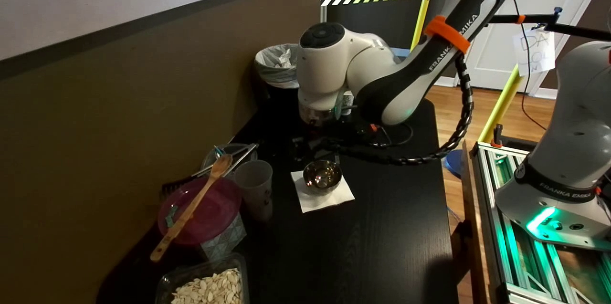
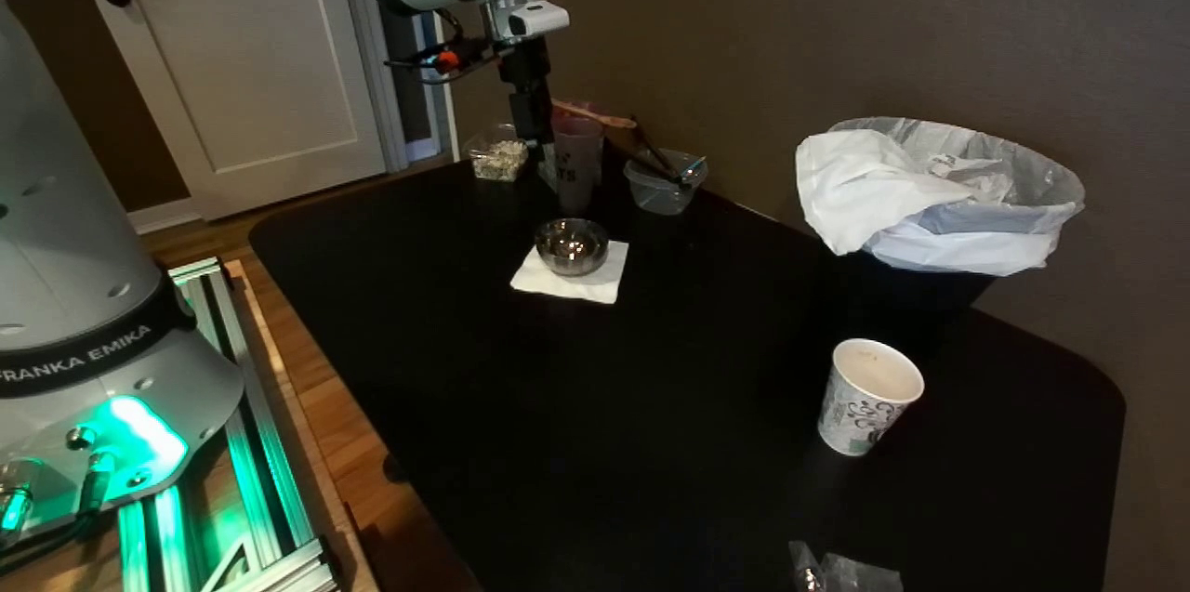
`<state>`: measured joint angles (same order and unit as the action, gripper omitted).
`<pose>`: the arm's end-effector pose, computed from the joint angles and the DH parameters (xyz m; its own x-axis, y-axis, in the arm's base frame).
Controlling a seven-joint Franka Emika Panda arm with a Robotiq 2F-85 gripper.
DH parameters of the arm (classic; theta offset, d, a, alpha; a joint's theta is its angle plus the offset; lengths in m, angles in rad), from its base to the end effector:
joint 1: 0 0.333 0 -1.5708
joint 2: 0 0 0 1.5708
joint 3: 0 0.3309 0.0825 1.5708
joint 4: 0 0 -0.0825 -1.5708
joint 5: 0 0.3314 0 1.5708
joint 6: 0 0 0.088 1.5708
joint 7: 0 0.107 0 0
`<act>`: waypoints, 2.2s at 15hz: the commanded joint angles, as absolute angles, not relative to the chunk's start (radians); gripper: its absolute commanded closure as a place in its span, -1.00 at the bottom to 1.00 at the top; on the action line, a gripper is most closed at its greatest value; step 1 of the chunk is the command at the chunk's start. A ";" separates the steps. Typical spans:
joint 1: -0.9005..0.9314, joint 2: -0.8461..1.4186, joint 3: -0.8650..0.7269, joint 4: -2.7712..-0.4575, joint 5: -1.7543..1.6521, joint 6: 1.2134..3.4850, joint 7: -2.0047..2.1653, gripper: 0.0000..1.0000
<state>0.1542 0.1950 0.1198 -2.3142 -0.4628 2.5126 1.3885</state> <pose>0.4759 0.1368 0.3166 0.7236 -0.6498 0.2328 -0.6802 -0.7286 0.0808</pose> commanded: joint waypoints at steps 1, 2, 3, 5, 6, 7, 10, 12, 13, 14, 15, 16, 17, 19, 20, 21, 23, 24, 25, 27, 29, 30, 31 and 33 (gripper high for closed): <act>0.206 0.263 0.106 -2.282 -0.465 2.517 1.360 -1.00; 0.215 0.278 0.107 -2.277 -0.463 2.518 1.344 -1.00; 0.224 0.297 0.106 -2.270 -0.455 2.524 1.330 -1.00; 0.245 0.331 0.099 -2.256 -0.454 2.534 1.319 -1.00; 0.256 0.345 0.093 -2.246 -0.457 2.537 1.320 -1.00; 0.262 0.360 0.092 -2.236 -0.453 2.537 1.307 -1.00; 0.285 0.400 0.067 -2.199 -0.474 2.537 1.268 -0.95; 0.296 0.422 0.045 -2.168 -0.488 2.531 1.227 -0.71; 0.295 0.431 0.040 -2.155 -0.476 2.529 1.200 -0.57; 0.298 0.441 0.031 -2.141 -0.474 2.523 1.182 -0.30; 0.299 0.450 0.022 -2.129 -0.473 2.526 1.166 -0.16; 0.300 0.459 0.013 -2.119 -0.471 2.528 1.154 -0.10; 0.300 0.468 0.006 -2.108 -0.468 2.529 1.139 -0.06; 0.297 0.486 -0.005 -2.092 -0.459 2.532 1.113 -0.10; 0.296 0.494 -0.011 -2.087 -0.455 2.535 1.103 -0.14; 0.294 0.500 -0.015 -2.084 -0.451 2.539 1.093 -0.12; 0.286 0.513 -0.017 -2.080 -0.432 2.548 1.069 -0.11; 0.284 0.520 -0.019 -2.079 -0.424 2.553 1.062 -0.08; 0.284 0.526 -0.023 -2.079 -0.422 2.560 1.056 -0.02; 0.282 0.538 -0.025 -2.080 -0.407 2.567 1.042 0.12; 0.284 0.546 -0.030 -2.080 -0.397 2.572 1.029 0.17; 0.281 0.550 -0.032 -2.082 -0.389 2.581 1.021 0.30; 0.282 0.553 -0.036 -2.083 -0.385 2.590 1.015 0.26; 0.276 0.560 -0.035 -2.084 -0.361 2.608 0.990 0.27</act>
